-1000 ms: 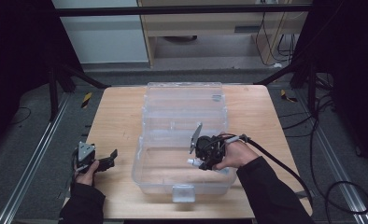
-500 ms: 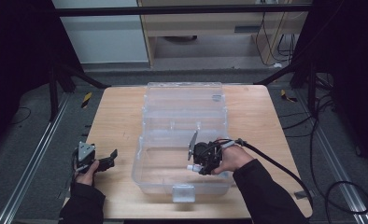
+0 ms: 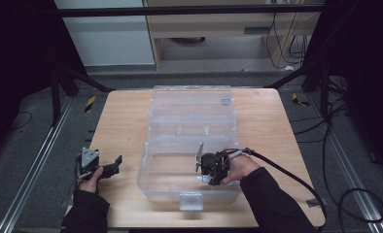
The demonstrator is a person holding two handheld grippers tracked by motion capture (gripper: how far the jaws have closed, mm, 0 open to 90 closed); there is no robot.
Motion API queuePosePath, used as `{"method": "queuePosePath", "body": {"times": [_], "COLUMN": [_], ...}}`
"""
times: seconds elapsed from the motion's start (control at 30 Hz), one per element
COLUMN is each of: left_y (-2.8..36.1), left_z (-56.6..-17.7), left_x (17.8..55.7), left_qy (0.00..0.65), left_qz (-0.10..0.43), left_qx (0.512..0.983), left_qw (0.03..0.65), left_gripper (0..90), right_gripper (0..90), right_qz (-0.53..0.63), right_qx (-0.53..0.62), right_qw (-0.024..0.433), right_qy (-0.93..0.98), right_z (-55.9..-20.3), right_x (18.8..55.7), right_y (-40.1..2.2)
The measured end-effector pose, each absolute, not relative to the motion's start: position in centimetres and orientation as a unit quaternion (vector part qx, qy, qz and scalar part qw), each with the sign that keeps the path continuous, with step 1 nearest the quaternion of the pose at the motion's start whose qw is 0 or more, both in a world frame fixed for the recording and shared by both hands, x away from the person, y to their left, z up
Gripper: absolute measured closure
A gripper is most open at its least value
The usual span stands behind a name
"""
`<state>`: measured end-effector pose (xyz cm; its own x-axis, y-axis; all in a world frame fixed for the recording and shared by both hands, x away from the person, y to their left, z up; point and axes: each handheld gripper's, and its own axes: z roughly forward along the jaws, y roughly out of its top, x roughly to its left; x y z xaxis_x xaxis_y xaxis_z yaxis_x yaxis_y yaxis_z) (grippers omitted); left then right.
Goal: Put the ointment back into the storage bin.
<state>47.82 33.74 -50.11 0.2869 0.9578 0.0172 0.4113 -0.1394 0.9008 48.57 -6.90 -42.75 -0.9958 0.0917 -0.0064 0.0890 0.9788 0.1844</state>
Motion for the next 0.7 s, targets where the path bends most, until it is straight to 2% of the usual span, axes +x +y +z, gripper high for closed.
{"method": "queuePosePath", "body": {"times": [0.7], "left_y": [33.7], "left_z": [-50.1], "left_x": [47.8], "left_qy": [0.502], "left_qz": [0.323], "left_qx": [0.682], "left_qw": [0.423], "left_gripper": [1.6], "right_gripper": [69.3], "right_qz": [0.077], "right_qx": [0.037], "right_qw": [-0.007], "right_qy": [0.996], "right_z": [-44.5], "right_x": [48.5], "right_y": [-6.6]}}
